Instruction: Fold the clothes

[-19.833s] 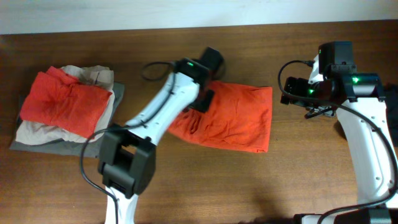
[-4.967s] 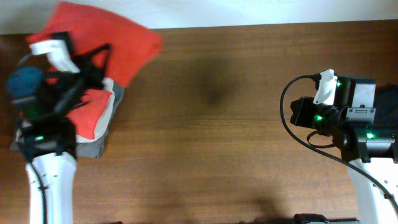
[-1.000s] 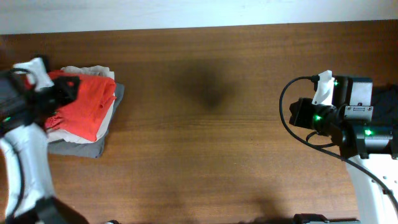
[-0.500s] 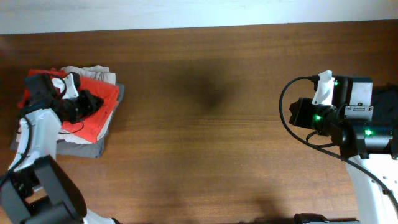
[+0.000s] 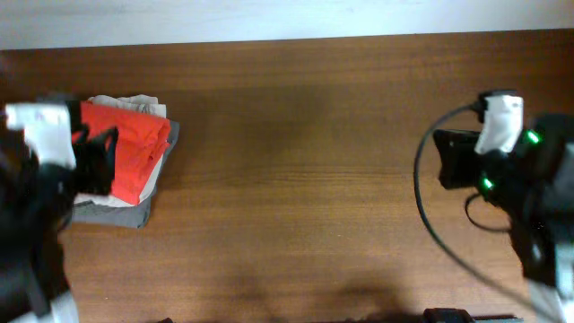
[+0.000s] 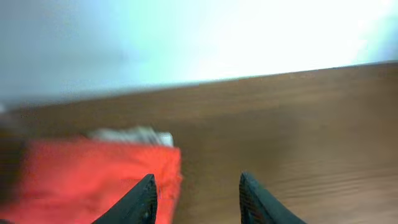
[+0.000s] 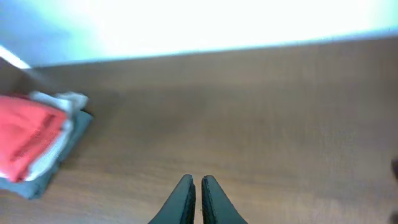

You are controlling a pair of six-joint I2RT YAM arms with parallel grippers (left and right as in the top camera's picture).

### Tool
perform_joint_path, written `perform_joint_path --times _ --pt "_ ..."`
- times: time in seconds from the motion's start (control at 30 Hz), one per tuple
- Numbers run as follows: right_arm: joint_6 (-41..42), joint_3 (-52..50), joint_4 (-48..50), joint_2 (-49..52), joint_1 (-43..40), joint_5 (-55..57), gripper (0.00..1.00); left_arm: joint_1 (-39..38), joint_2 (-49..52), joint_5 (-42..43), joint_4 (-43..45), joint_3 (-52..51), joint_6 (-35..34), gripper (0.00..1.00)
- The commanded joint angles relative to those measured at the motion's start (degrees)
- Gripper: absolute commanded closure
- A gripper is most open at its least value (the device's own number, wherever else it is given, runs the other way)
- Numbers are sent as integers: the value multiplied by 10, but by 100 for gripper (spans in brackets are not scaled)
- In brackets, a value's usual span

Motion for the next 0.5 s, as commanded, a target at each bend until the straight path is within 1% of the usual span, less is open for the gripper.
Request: perform_joint_path --times 0.0,0.03,0.07,0.1,0.2,0.23,0.27,0.47 --pt "-26 14 -2 -52 -2 -33 88 -2 -56 -17 -14 0 115 52" --pt "-26 14 -4 -65 -2 -33 86 -2 -68 -18 -17 0 115 49" --pt "-26 13 -5 -92 -2 -33 81 -2 -85 -19 -24 -1 114 0" --pt "-26 14 -5 -102 -2 -33 77 -2 -89 -19 -28 -1 114 0" --pt "-25 14 -5 -127 -2 -31 48 -2 -89 -36 -35 -1 114 0" --pt "-25 14 -6 -134 -2 -31 33 -2 -88 -36 -39 -1 114 0" --pt "-25 14 -7 -139 -2 -31 1 -2 -87 -36 -43 -1 114 0" --pt "-21 13 -16 -145 -2 -31 1 -2 -87 -36 -52 -1 114 0"
